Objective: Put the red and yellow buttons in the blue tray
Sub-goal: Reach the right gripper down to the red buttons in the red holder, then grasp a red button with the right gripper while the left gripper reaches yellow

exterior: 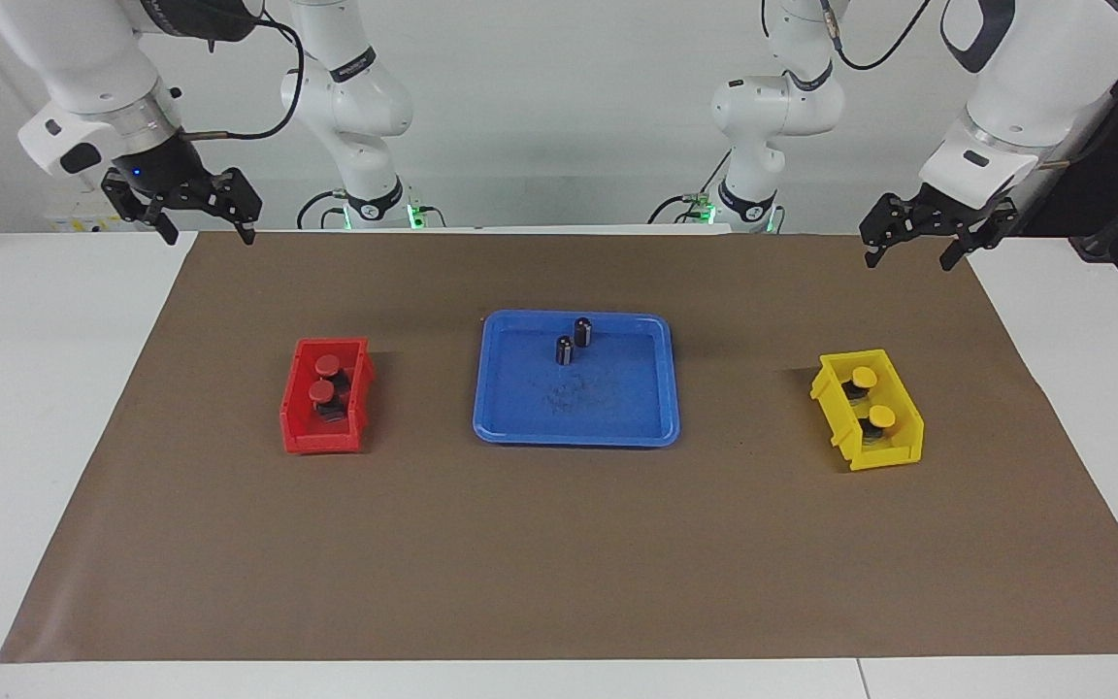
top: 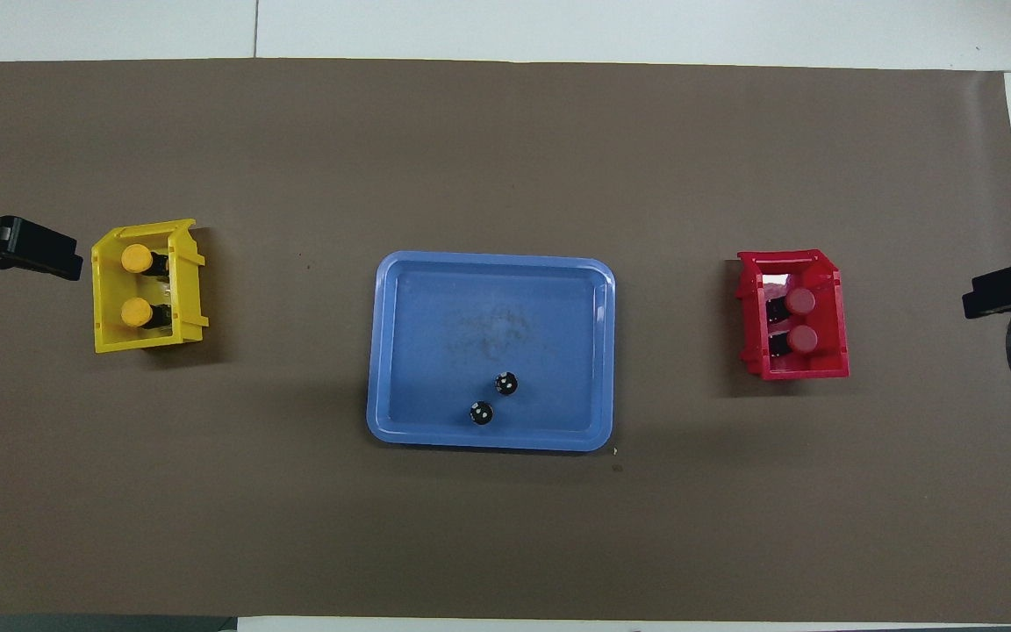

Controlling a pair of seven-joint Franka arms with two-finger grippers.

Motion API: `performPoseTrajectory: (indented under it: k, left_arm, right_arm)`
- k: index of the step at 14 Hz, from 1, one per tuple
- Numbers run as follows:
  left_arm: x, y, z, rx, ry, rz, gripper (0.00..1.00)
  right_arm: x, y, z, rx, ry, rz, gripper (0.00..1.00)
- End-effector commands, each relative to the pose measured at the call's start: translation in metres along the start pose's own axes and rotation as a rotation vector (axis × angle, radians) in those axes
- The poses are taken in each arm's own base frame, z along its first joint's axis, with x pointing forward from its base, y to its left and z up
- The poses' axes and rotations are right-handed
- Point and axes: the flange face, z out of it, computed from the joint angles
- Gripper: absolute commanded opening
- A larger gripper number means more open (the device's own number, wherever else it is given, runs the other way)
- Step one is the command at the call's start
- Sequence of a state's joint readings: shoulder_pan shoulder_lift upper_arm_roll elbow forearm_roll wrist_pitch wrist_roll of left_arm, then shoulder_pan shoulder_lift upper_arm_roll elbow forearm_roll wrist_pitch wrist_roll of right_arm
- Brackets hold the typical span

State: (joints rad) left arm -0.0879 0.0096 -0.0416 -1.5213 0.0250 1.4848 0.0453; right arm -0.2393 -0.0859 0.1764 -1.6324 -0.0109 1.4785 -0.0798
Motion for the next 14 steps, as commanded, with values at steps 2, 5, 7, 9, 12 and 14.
performPoseTrajectory:
  k: [2, 5, 7, 9, 12, 14]
  left_arm:
    - [-0.010, -0.012, 0.001, -0.001, -0.007, -0.018, 1.00]
    - [-0.010, -0.011, 0.001, -0.002, -0.007, -0.017, 1.00]
    - [-0.008, -0.008, -0.001, 0.000, 0.009, -0.014, 1.00]
    - [-0.008, -0.012, -0.001, -0.002, 0.009, -0.012, 1.00]
    - [-0.003, -0.016, 0.000, -0.025, 0.049, -0.113, 1.00]
    - [-0.003, -0.016, 0.001, -0.025, 0.047, -0.135, 1.00]
  right_arm:
    - [0.014, -0.003, 0.013, 0.008, 0.035, -0.004, 1.00]
    - [0.037, -0.014, 0.056, 0.009, 0.098, -0.021, 1.00]
    - [0.062, -0.015, 0.100, 0.032, 0.071, -0.022, 1.00]
    - [0.076, -0.028, 0.143, 0.039, 0.078, -0.039, 0.99]
    - [0.076, -0.047, 0.201, 0.043, 0.103, -0.005, 0.90]
    - [0.074, -0.052, 0.211, 0.043, 0.102, -0.011, 0.80]
